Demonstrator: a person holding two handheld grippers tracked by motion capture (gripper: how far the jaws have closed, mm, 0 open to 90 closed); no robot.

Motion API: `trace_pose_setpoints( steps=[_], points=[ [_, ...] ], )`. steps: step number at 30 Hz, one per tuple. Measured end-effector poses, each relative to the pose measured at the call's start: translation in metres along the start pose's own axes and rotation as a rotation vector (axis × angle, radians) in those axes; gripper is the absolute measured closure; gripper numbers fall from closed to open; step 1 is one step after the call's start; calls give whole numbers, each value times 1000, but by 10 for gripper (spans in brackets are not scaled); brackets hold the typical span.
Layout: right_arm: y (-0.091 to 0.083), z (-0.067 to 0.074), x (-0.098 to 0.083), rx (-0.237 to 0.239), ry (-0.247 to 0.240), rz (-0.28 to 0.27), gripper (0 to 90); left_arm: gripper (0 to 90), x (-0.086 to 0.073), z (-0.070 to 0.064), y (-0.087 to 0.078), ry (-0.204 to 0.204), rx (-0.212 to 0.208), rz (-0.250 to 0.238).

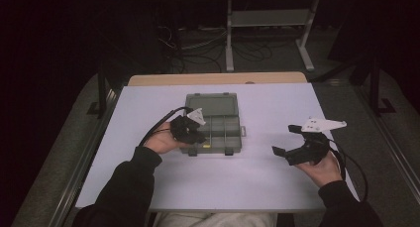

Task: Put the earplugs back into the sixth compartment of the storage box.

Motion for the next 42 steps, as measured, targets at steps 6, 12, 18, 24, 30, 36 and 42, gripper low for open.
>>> trace_pose_setpoints(
  steps=[6,12,18,24,30,36,42],
  points=[
    [0,0,0,3,-1,1,0,810,-4,1,7,-20,-17,2],
    [0,0,0,4,0,2,0,776,-5,1,8,-30,-16,2],
    [1,0,0,4,1,5,0,703,-4,2,1,-33,-12,-27],
    [0,0,0,3,1,3,0,598,-3,1,-10,-36,-17,-67],
    [0,1,0,-3,-1,4,0,478,-12,3,-23,-82,-35,-146],
    [0,0,-1,-6,0,4,0,404,-18,5,-34,-112,-31,-195],
    [0,0,-1,-7,0,4,0,348,-26,5,-42,-136,-38,-244]
  ],
)
Point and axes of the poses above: each handheld gripper's, and its own axes: y roughly forward along the jaws, x roughly out of its top, z roughly to its left, the point moved 3 cm from there along y, roughly forward along the jaws, and after that the axes turned 8 degrees about x, right-handed, at the moved point
